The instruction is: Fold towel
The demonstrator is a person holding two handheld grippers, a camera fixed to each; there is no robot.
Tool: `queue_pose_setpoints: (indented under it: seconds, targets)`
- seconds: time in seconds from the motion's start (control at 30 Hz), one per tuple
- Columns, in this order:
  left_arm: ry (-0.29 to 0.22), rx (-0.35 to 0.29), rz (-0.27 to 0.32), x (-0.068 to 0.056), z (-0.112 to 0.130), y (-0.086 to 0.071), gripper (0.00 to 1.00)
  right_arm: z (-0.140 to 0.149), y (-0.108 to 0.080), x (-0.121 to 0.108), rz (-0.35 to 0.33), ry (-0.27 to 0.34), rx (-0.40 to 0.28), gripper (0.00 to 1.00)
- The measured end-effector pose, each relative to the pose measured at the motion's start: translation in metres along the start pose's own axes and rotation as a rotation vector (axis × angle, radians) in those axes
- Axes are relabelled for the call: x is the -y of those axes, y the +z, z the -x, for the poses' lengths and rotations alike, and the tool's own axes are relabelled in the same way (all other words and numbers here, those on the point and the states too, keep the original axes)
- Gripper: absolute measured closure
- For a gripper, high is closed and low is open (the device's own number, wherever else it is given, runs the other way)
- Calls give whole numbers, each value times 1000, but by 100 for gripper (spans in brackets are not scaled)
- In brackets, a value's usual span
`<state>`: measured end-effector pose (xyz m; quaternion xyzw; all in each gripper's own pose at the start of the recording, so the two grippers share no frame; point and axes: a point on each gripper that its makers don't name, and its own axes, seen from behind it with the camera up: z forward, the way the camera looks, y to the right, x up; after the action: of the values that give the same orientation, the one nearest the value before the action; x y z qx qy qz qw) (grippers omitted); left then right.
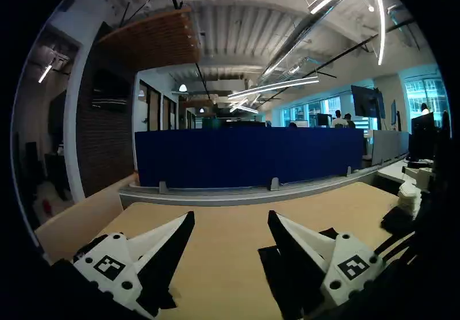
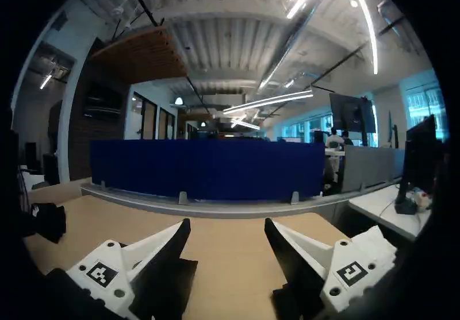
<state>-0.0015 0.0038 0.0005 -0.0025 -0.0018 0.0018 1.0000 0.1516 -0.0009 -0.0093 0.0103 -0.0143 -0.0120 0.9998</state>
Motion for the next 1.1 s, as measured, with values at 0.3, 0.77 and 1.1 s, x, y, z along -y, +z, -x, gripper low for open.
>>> queue_pose_setpoints:
  seconds: [0.3, 0.77, 1.1]
  targets:
    - [55, 67, 77, -30, 13, 1, 6, -3, 3, 18, -109, -37, 87, 0]
    - [115, 207, 305, -82, 40, -3, 6, 40, -7, 65, -356, -168, 344, 0]
    - [133, 241, 339, -94, 53, 1, 6, 59, -9, 79, -414, -213, 384, 0]
